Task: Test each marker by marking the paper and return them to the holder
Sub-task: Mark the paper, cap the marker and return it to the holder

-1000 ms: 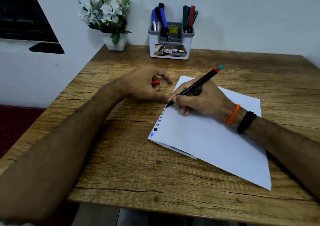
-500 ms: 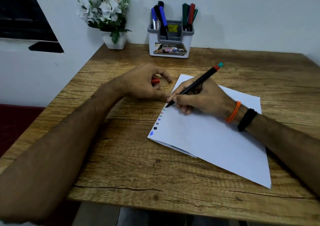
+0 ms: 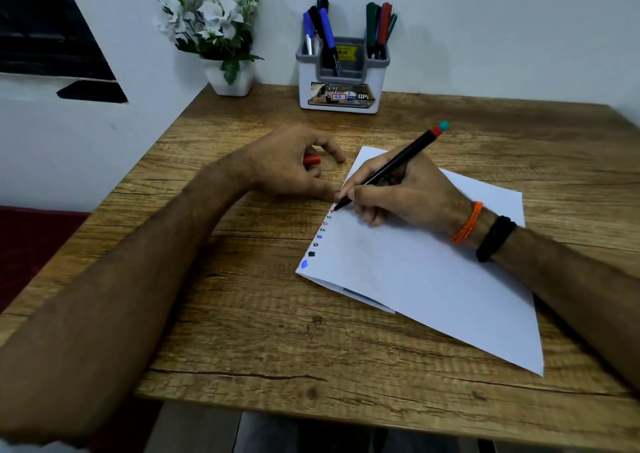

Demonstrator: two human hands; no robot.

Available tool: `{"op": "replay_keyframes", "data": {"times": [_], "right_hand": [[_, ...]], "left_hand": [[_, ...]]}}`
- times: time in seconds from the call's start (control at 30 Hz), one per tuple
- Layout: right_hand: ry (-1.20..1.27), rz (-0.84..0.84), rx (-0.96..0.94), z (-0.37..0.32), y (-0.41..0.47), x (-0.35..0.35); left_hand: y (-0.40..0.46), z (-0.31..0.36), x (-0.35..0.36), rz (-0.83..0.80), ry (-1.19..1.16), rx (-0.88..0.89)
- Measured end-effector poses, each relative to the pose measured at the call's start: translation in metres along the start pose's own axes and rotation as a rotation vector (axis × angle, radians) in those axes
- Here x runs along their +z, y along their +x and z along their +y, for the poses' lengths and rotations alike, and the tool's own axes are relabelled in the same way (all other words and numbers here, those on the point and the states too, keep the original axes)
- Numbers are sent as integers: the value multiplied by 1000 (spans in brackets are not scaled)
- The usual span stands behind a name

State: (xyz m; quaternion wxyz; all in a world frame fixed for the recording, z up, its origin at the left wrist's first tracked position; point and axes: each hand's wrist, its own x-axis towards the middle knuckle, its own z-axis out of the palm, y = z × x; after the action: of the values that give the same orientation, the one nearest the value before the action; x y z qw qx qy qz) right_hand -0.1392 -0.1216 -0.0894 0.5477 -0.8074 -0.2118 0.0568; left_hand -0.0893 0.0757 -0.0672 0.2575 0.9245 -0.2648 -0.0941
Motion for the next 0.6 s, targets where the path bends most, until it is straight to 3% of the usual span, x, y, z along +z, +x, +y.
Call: {"op": "replay_keyframes", "data": {"times": [0.33, 0.6], "right_hand": [[24, -4, -1, 1, 2, 0], [272, 35, -9, 2, 2, -5]], "left_hand": [[-1, 1, 0, -14, -17, -12], [-1, -1, -1, -15, -13, -2]]}}
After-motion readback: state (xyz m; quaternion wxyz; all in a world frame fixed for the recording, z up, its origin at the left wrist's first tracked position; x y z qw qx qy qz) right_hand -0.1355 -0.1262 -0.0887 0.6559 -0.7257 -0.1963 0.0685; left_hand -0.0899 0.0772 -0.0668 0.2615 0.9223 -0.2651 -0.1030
